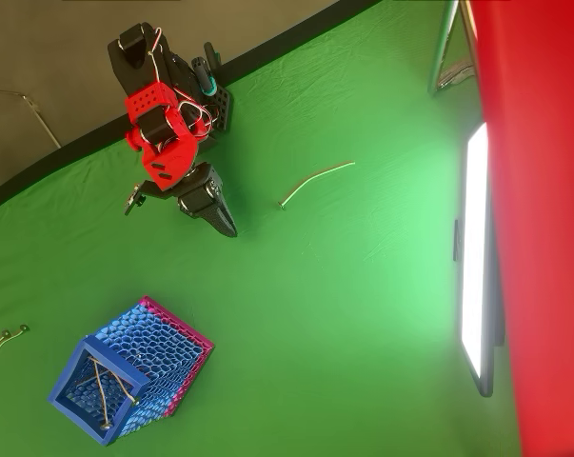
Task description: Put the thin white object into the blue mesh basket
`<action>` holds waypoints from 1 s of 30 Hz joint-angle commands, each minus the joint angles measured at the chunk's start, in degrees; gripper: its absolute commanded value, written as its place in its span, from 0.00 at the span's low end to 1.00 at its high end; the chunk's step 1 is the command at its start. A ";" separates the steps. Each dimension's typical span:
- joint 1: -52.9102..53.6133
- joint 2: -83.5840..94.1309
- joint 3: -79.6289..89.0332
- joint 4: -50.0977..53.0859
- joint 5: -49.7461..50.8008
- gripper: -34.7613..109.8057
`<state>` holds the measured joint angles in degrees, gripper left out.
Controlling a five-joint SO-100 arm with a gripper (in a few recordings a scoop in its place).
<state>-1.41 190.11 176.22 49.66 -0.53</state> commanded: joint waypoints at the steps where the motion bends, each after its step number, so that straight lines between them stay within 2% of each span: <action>1: -0.26 0.44 0.44 0.18 -0.26 0.24; 23: -0.70 0.44 -0.26 -0.26 -1.23 0.24; 30: -2.72 -0.09 -3.87 2.55 -0.09 0.24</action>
<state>-3.43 190.11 174.73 52.12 -1.05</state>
